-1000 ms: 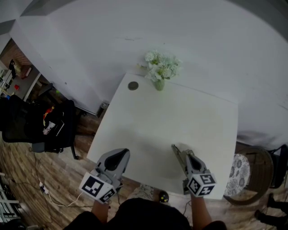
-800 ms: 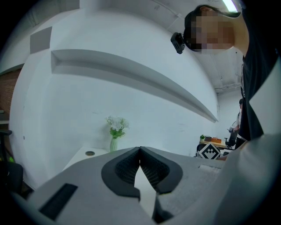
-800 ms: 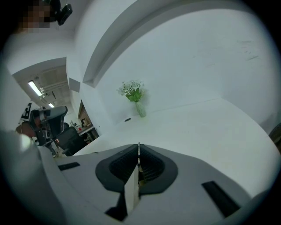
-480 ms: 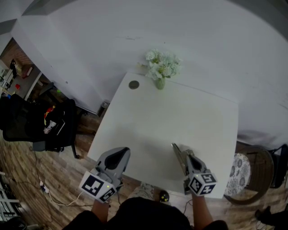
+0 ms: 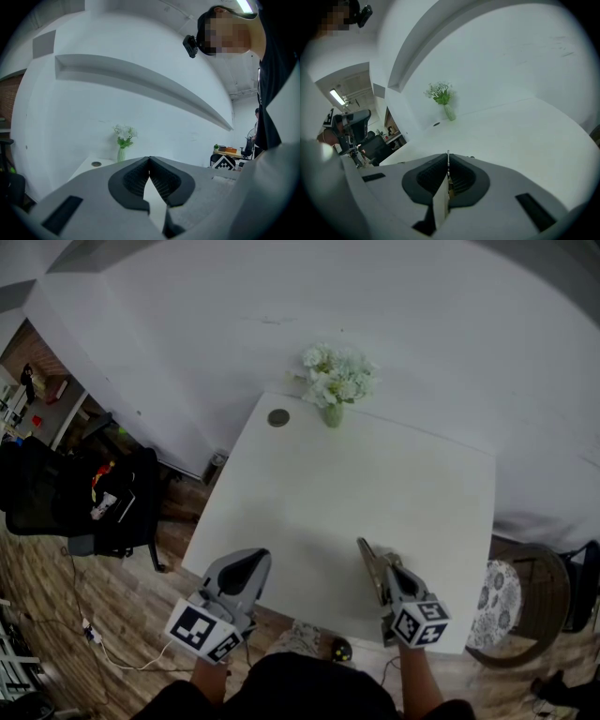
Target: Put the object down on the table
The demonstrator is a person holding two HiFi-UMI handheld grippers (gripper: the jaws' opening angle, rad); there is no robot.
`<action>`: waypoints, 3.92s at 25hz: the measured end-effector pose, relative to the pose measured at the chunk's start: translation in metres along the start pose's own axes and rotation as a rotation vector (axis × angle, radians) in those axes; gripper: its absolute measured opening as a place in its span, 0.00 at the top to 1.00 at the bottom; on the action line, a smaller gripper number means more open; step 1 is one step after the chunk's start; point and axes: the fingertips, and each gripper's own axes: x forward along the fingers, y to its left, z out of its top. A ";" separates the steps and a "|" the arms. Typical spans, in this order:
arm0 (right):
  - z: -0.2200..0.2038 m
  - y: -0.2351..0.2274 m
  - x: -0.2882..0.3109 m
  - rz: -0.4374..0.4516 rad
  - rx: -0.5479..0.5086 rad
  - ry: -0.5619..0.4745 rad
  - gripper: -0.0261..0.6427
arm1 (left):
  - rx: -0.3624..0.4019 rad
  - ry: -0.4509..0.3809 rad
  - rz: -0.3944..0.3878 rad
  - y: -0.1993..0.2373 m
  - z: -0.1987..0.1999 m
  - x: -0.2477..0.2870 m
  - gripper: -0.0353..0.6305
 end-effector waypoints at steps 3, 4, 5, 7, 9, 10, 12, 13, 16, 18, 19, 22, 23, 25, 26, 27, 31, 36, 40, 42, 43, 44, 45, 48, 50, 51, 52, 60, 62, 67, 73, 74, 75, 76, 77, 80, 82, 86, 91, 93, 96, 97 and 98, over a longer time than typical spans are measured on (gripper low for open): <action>0.000 -0.002 0.001 0.003 0.014 -0.001 0.94 | -0.001 0.001 0.002 0.000 0.000 -0.001 0.95; 0.000 -0.003 0.001 0.003 0.020 -0.001 0.94 | -0.002 0.001 0.003 0.000 0.000 -0.002 0.95; 0.000 -0.004 0.001 0.004 0.028 -0.001 0.94 | -0.002 0.002 0.003 0.000 0.000 -0.002 0.95; 0.000 -0.007 0.001 0.003 0.044 -0.001 0.93 | -0.002 0.002 0.005 0.000 0.000 -0.003 0.95; 0.000 -0.009 0.003 0.002 0.052 -0.002 0.93 | -0.001 0.000 0.007 0.001 0.000 -0.003 0.95; 0.000 -0.010 0.004 0.002 0.055 -0.002 0.93 | -0.001 -0.001 0.008 0.002 0.000 -0.002 0.95; -0.001 -0.012 0.006 0.001 0.062 -0.004 0.93 | 0.000 -0.002 0.009 0.002 0.000 -0.002 0.95; -0.001 -0.013 0.006 0.000 0.067 -0.004 0.93 | 0.000 -0.002 0.008 0.001 0.000 -0.002 0.95; 0.000 -0.015 0.007 -0.002 0.075 -0.006 0.92 | -0.001 -0.002 0.007 0.000 0.000 -0.003 0.95; -0.001 -0.016 0.008 -0.004 0.076 -0.006 0.92 | -0.002 0.000 0.008 0.001 0.000 -0.003 0.95; -0.001 -0.017 0.009 -0.006 0.078 -0.004 0.92 | -0.002 0.000 0.008 0.001 0.000 -0.003 0.95; 0.000 -0.018 0.009 -0.019 0.086 0.000 0.91 | -0.002 0.001 0.008 0.001 0.000 -0.004 0.95; -0.001 -0.019 0.009 -0.024 0.087 0.001 0.90 | -0.003 0.001 0.008 0.001 0.001 -0.004 0.95; -0.002 -0.021 0.009 -0.030 0.088 0.002 0.90 | -0.002 0.002 0.008 0.000 0.001 -0.005 0.95; -0.002 -0.022 0.009 -0.032 0.087 0.003 0.90 | -0.002 0.002 0.008 -0.001 0.001 -0.005 0.95; -0.003 -0.023 0.010 -0.034 0.087 0.004 0.90 | -0.002 0.002 0.008 -0.001 0.000 -0.005 0.95; -0.003 -0.024 0.010 -0.038 0.084 0.001 0.89 | -0.002 -0.001 0.008 -0.002 0.000 -0.005 0.95; -0.002 -0.026 0.010 -0.040 0.100 -0.017 0.87 | 0.002 -0.002 0.005 -0.003 0.002 -0.004 0.95; 0.004 -0.028 0.003 -0.058 0.099 -0.038 0.83 | 0.003 -0.005 -0.003 -0.005 0.003 -0.003 0.95; 0.010 -0.031 -0.003 -0.079 0.094 -0.054 0.84 | 0.003 -0.005 -0.010 -0.007 0.004 -0.002 0.95; 0.014 -0.032 -0.008 -0.091 0.091 -0.065 0.84 | 0.004 -0.005 -0.014 -0.008 0.004 -0.001 0.95; 0.018 -0.032 -0.012 -0.101 0.088 -0.079 0.84 | 0.005 -0.006 -0.020 -0.010 0.005 0.000 0.95; 0.023 -0.032 -0.017 -0.107 0.085 -0.094 0.85 | 0.005 -0.007 -0.025 -0.011 0.005 0.000 0.95; 0.039 -0.025 -0.031 -0.106 0.065 -0.142 0.88 | 0.006 -0.008 -0.038 -0.015 0.005 0.002 0.95; 0.049 -0.018 -0.040 -0.097 0.051 -0.175 0.92 | 0.006 -0.010 -0.049 -0.018 0.006 0.003 0.95; 0.053 -0.015 -0.045 -0.093 0.046 -0.191 0.93 | 0.006 -0.011 -0.055 -0.020 0.006 0.004 0.95; 0.058 -0.012 -0.049 -0.089 0.042 -0.206 0.95 | 0.005 -0.011 -0.061 -0.021 0.006 0.005 0.95; 0.090 0.009 -0.087 -0.075 0.015 -0.309 0.96 | -0.005 -0.013 -0.105 -0.034 0.006 0.011 0.95; 0.096 0.015 -0.094 -0.071 0.000 -0.326 0.96 | -0.010 -0.016 -0.108 -0.035 0.006 0.012 0.95; 0.107 0.026 -0.100 -0.056 -0.040 -0.338 0.96 | -0.021 -0.015 -0.108 -0.037 0.002 0.012 0.95; 0.112 0.031 -0.100 -0.044 -0.058 -0.347 0.96 | -0.027 -0.003 -0.099 -0.035 -0.003 0.011 0.95; 0.112 0.031 -0.100 -0.045 -0.063 -0.346 0.96 | -0.026 -0.003 -0.099 -0.036 -0.003 0.012 0.95; 0.112 0.032 -0.100 -0.045 -0.071 -0.344 0.96 | -0.025 -0.002 -0.099 -0.036 -0.003 0.011 0.95; 0.112 0.032 -0.101 -0.044 -0.078 -0.342 0.97 | -0.024 -0.002 -0.099 -0.037 -0.003 0.011 0.95; 0.113 0.033 -0.101 -0.041 -0.084 -0.340 0.97 | -0.023 -0.002 -0.098 -0.037 -0.002 0.011 0.95; 0.113 0.034 -0.100 -0.034 -0.085 -0.337 0.97 | -0.020 -0.002 -0.097 -0.037 -0.001 0.012 0.95; 0.114 0.033 -0.100 -0.034 -0.082 -0.337 0.97 | -0.017 -0.002 -0.099 -0.037 0.000 0.013 0.95; 0.115 0.034 -0.100 -0.035 -0.081 -0.339 0.97 | -0.013 0.000 -0.103 -0.037 0.002 0.015 0.95; 0.116 0.033 -0.100 -0.038 -0.086 -0.337 0.97 | -0.014 0.000 -0.111 -0.037 0.002 0.018 0.95; 0.116 0.033 -0.099 -0.038 -0.088 -0.335 0.97 | -0.014 0.002 -0.112 -0.036 0.002 0.018 0.95; 0.115 0.034 -0.097 -0.043 -0.087 -0.330 0.97 | -0.016 0.005 -0.112 -0.034 0.001 0.018 0.95; 0.115 0.034 -0.097 -0.044 -0.086 -0.328 0.97 | -0.016 0.006 -0.112 -0.033 0.001 0.018 0.95; 0.114 0.034 -0.096 -0.045 -0.086 -0.328 0.97 | -0.017 0.006 -0.112 -0.032 0.001 0.018 0.95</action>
